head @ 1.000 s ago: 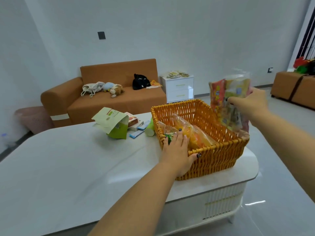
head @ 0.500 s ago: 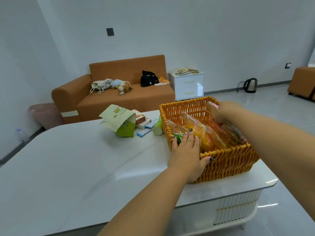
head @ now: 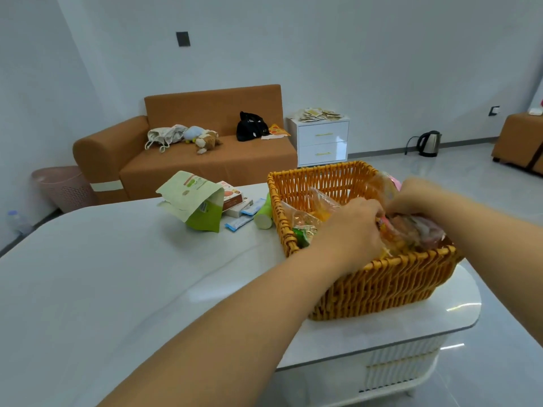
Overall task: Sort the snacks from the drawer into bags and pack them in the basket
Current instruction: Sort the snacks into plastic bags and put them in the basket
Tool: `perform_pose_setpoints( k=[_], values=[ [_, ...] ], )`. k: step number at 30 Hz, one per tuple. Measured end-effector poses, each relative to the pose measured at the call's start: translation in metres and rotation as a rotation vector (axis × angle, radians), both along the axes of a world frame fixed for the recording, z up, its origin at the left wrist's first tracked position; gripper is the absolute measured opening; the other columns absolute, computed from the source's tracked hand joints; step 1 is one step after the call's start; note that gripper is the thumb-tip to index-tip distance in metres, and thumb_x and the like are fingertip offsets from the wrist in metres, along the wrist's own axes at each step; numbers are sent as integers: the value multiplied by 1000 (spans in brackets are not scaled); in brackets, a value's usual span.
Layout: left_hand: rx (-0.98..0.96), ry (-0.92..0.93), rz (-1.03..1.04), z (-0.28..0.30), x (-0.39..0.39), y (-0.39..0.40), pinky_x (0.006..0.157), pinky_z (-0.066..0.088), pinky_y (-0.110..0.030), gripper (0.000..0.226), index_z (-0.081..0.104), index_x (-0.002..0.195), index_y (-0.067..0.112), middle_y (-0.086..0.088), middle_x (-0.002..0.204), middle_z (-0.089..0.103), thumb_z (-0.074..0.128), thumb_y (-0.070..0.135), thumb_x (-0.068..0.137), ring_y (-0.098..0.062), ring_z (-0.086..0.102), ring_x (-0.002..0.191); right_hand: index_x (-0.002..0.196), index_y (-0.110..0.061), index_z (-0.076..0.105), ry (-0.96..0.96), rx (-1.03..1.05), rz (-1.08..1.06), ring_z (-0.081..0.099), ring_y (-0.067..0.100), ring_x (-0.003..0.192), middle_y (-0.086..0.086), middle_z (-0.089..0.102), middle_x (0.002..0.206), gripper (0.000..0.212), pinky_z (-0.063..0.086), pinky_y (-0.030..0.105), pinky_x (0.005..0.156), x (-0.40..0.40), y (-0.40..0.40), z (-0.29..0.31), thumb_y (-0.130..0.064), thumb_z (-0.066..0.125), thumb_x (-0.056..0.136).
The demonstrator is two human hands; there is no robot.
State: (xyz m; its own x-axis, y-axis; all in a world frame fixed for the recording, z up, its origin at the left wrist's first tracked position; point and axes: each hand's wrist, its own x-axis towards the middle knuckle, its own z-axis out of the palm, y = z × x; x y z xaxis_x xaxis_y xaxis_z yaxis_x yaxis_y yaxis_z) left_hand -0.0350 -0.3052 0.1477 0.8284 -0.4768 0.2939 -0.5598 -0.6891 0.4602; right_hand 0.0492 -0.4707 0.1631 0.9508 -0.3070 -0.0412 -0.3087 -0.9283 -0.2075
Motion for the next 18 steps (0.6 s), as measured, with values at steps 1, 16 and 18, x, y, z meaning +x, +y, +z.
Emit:
perform_pose_setpoints(
  k=[1, 16, 18],
  values=[
    [56, 116, -3, 7, 8, -12, 84, 52, -30, 27, 58, 122, 7, -9, 116, 58, 50, 11, 96, -21, 57, 99, 102, -2, 58, -13, 30, 2, 58, 29, 91, 14, 59, 92, 33, 49, 34, 75, 0, -4, -1, -25, 68, 81],
    [265, 496, 275, -16, 50, -80, 101, 42, -34, 37, 50, 133, -1, -18, 135, 53, 32, 14, 104, -30, 52, 123, 114, 0, 52, 2, 125, 101, 53, 20, 70, 13, 57, 90, 39, 53, 31, 69, 2, -14, 7, -13, 65, 79],
    [107, 474, 328, -18, 51, -77, 95, 47, -33, 34, 54, 127, -2, -17, 131, 56, 34, 9, 102, -31, 55, 119, 120, 1, 50, 73, 70, 107, 58, 26, 82, 17, 57, 101, 46, 55, 38, 83, 2, -13, 22, -14, 67, 79]
  ],
)
